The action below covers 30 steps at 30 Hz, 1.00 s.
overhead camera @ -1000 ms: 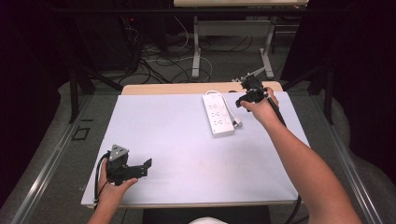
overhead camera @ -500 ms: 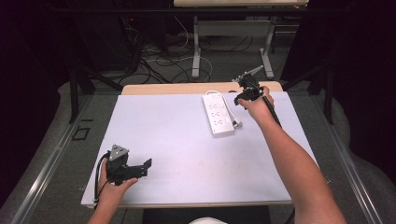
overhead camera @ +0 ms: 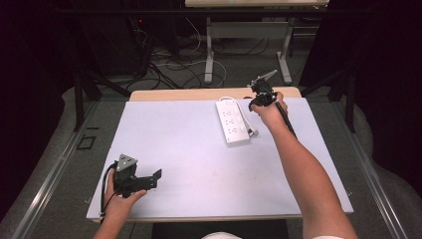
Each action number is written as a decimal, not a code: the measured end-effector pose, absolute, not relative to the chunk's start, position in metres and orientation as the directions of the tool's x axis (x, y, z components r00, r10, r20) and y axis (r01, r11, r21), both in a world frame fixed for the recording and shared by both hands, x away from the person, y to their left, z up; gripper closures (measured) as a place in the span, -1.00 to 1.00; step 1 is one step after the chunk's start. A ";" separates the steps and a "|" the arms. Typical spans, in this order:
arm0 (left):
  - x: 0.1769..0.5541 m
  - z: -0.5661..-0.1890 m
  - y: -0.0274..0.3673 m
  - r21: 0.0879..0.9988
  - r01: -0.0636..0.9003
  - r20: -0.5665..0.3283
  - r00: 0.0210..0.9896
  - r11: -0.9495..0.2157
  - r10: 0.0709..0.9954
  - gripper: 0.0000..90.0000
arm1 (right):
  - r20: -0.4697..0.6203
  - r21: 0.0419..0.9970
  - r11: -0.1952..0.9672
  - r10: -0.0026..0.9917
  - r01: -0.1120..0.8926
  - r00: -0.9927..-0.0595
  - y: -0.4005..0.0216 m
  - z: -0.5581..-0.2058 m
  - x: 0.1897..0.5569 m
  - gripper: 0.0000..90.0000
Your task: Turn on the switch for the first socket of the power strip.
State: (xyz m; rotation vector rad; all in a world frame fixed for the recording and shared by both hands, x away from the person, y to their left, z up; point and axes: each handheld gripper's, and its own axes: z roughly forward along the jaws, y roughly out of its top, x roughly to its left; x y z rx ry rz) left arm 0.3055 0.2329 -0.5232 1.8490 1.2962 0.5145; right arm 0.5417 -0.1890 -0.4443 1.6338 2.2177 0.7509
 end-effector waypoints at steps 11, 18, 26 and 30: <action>0.305 -0.523 0.233 0.794 0.588 -0.115 0.389 -0.151 0.914 -0.99 | 0.057 0.588 0.240 0.940 0.772 -0.335 -0.182 -0.448 0.553 0.95; 0.305 -0.523 0.234 0.796 0.587 -0.117 0.388 -0.148 0.914 -0.99 | 0.073 0.590 0.228 0.940 0.774 -0.333 -0.175 -0.451 0.561 0.99; 0.305 -0.523 0.233 0.792 0.592 -0.119 0.392 -0.151 0.912 -0.99 | 0.076 0.599 0.226 0.939 0.768 -0.335 -0.167 -0.452 0.568 1.00; 0.305 -0.523 0.234 0.790 0.594 -0.120 0.393 -0.152 0.912 -0.99 | 0.084 0.588 0.231 0.936 0.775 -0.343 -0.161 -0.457 0.572 1.00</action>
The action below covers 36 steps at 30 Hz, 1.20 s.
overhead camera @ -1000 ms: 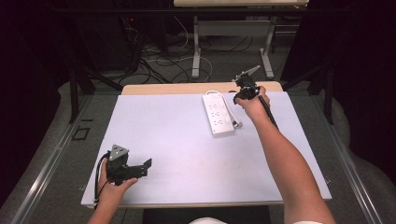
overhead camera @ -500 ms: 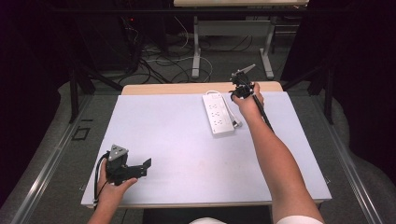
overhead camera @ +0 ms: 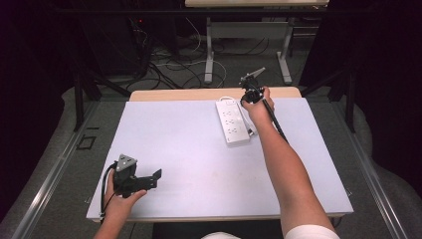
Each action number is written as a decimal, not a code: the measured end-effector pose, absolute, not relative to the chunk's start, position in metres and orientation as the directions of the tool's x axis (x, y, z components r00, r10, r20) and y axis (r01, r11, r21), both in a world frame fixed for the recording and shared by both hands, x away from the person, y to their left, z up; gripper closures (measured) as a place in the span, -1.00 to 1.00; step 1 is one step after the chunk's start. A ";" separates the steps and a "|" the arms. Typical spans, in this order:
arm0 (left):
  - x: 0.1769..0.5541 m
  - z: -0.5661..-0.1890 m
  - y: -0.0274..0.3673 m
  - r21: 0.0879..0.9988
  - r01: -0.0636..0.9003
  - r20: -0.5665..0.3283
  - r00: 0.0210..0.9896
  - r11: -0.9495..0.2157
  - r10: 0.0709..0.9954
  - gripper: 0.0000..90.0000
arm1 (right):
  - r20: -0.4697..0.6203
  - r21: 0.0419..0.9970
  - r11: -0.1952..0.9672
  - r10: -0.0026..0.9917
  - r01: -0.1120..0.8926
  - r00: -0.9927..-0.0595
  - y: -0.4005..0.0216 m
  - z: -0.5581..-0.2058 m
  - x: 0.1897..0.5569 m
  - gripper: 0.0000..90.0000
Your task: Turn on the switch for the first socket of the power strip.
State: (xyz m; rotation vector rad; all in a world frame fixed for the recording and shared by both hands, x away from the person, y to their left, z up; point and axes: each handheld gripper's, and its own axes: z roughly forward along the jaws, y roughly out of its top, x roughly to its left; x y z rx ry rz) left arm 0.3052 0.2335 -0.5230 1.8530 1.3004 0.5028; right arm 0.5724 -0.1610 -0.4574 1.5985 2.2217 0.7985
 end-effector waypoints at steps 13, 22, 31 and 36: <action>0.306 -0.525 0.235 0.787 0.600 -0.129 0.392 -0.146 0.911 -0.99 | 0.104 0.589 0.213 0.937 0.779 -0.335 -0.152 -0.472 0.581 1.00; 0.305 -0.525 0.236 0.783 0.605 -0.128 0.382 -0.143 0.915 -0.99 | 0.095 0.620 0.188 0.946 0.762 -0.311 -0.152 -0.480 0.586 1.00; 0.304 -0.525 0.237 0.783 0.606 -0.125 0.373 -0.140 0.919 -0.99 | 0.102 0.677 0.163 0.945 0.718 -0.311 -0.148 -0.490 0.591 1.00; 0.303 -0.525 0.237 0.783 0.606 -0.125 0.375 -0.141 0.918 -0.99 | 0.106 0.674 0.171 0.940 0.718 -0.324 -0.144 -0.496 0.592 1.00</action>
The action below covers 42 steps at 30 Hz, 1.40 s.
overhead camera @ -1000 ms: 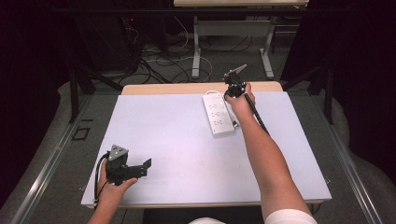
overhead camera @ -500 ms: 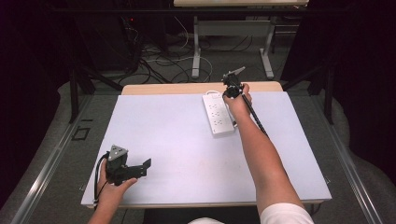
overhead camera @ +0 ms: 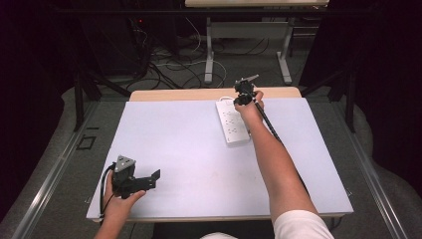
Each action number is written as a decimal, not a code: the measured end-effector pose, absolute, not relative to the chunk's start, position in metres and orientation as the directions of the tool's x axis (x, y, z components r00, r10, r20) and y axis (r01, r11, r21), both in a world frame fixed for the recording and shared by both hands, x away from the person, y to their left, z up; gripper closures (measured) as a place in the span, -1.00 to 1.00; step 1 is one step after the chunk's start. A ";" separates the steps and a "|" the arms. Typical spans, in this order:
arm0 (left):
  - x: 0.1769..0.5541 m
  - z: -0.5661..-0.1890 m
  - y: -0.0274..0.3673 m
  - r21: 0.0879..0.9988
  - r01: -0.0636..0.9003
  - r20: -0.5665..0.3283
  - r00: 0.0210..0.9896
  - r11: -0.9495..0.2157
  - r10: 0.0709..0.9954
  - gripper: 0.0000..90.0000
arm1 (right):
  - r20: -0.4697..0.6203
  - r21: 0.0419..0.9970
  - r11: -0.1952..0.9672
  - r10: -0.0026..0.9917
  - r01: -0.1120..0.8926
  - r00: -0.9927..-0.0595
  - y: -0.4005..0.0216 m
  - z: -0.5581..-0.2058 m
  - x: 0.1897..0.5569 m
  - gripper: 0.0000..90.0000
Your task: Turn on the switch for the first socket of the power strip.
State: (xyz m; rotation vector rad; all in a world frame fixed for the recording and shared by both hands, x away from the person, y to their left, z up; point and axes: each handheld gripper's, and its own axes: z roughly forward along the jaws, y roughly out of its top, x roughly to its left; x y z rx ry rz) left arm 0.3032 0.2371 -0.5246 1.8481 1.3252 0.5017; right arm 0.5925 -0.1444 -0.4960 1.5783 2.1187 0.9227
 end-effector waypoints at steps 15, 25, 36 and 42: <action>0.302 -0.524 0.237 0.783 0.609 -0.141 0.378 -0.131 0.915 -0.99 | 0.084 0.677 0.171 0.948 0.716 -0.307 -0.143 -0.513 0.600 1.00; 0.302 -0.524 0.236 0.782 0.609 -0.146 0.380 -0.129 0.913 -0.99 | 0.075 0.676 0.170 0.952 0.717 -0.296 -0.144 -0.521 0.602 1.00; 0.301 -0.524 0.237 0.783 0.609 -0.147 0.380 -0.128 0.913 -0.99 | 0.139 0.706 0.106 0.949 0.701 -0.284 -0.153 -0.533 0.598 1.00; 0.302 -0.525 0.235 0.780 0.613 -0.149 0.376 -0.125 0.915 -0.99 | 0.124 0.692 0.116 0.953 0.713 -0.275 -0.158 -0.532 0.597 1.00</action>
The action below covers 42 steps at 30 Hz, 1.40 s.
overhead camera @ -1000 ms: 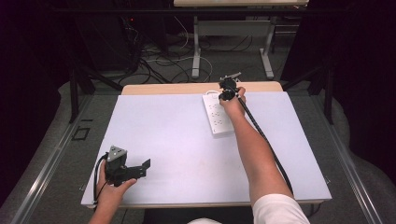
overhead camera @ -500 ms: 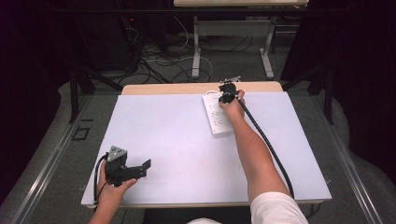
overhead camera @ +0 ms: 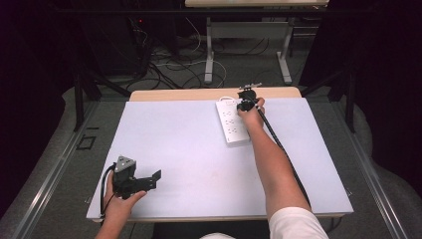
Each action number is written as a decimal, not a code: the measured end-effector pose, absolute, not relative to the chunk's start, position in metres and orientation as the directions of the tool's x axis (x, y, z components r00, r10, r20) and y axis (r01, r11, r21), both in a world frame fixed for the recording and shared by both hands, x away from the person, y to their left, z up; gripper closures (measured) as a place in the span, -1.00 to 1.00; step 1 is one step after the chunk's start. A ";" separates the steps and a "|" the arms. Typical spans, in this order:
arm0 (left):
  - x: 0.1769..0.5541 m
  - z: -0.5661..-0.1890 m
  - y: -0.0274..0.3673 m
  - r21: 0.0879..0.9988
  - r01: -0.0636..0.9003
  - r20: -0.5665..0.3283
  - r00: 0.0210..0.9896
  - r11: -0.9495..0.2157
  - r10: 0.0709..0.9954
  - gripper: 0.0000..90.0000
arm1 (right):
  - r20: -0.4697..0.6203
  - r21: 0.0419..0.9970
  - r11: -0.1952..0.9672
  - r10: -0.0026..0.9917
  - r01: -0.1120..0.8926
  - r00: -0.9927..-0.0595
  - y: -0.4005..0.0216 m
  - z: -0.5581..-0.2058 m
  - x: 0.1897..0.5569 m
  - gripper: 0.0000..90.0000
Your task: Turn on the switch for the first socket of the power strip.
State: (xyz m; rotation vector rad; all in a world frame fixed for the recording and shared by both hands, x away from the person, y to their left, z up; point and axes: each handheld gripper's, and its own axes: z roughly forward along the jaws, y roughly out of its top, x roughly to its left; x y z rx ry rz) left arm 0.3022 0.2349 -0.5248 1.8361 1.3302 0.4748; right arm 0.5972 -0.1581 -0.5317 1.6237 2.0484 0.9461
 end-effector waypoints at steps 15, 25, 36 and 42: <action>0.303 -0.525 0.230 0.784 0.607 -0.148 0.388 -0.131 0.910 -0.99 | 0.098 0.696 0.144 0.951 0.703 -0.293 -0.167 -0.515 0.591 1.00; 0.305 -0.525 0.228 0.783 0.607 -0.144 0.389 -0.135 0.910 -0.99 | 0.093 0.696 0.165 0.944 0.699 -0.316 -0.171 -0.503 0.587 1.00; 0.307 -0.526 0.226 0.781 0.606 -0.135 0.401 -0.152 0.906 -0.99 | 0.069 0.671 0.232 0.926 0.704 -0.371 -0.169 -0.498 0.580 0.81; 0.306 -0.526 0.225 0.780 0.604 -0.124 0.403 -0.162 0.907 -0.99 | 0.064 0.660 0.253 0.919 0.708 -0.389 -0.166 -0.495 0.574 0.64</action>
